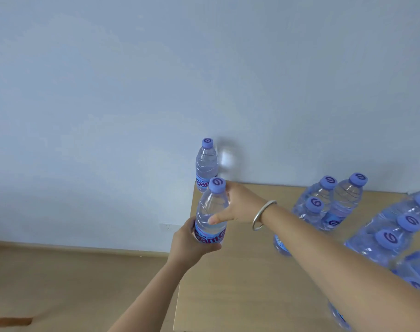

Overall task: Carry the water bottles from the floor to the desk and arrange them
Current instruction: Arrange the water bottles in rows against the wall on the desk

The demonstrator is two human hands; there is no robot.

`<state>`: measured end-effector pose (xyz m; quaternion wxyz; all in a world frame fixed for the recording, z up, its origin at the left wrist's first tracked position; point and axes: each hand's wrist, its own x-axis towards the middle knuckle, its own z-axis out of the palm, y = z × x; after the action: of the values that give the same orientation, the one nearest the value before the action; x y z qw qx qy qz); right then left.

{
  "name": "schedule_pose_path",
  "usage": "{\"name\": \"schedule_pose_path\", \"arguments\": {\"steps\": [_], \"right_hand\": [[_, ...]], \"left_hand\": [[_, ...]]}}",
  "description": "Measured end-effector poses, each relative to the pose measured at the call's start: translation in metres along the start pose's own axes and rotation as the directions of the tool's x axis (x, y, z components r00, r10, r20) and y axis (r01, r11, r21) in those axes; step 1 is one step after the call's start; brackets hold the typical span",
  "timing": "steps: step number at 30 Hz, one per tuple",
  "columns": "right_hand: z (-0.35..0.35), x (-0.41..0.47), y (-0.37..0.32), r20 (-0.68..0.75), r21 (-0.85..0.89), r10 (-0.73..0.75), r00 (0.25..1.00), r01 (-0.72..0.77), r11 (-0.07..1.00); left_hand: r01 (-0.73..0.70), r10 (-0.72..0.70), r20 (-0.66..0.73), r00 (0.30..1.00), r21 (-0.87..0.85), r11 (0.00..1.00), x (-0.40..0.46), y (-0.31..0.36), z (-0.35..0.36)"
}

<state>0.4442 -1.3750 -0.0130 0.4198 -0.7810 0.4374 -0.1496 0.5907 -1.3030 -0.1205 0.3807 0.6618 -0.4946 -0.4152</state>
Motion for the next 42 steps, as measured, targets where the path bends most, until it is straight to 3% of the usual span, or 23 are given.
{"name": "schedule_pose_path", "arguments": {"steps": [13, 24, 29, 36, 42], "right_hand": [[0.009, 0.070, 0.026, -0.060, -0.095, 0.141, 0.988, -0.147, 0.985], [-0.010, 0.117, 0.032, -0.087, -0.161, 0.168, 0.982, -0.180, 0.970], [-0.011, 0.117, 0.033, -0.078, -0.275, 0.169, 0.983, -0.184, 0.944], [-0.008, 0.107, 0.030, -0.105, -0.212, 0.157, 0.982, -0.176, 0.961], [-0.016, 0.057, 0.029, -0.228, -0.121, 0.180, 0.957, -0.211, 0.970]], "left_hand": [[0.107, -0.109, -0.045, 0.993, -0.053, 0.993, 0.072, -0.029, 0.007], [0.084, -0.087, -0.050, 0.995, -0.059, 0.995, 0.128, -0.028, 0.012], [0.081, -0.085, -0.068, 0.994, -0.065, 0.995, 0.130, -0.033, 0.017], [0.103, -0.109, -0.095, 0.990, -0.062, 0.993, 0.123, -0.024, 0.019], [0.161, -0.147, -0.085, 0.985, 0.193, 0.968, 0.085, -0.034, 0.025]]}}
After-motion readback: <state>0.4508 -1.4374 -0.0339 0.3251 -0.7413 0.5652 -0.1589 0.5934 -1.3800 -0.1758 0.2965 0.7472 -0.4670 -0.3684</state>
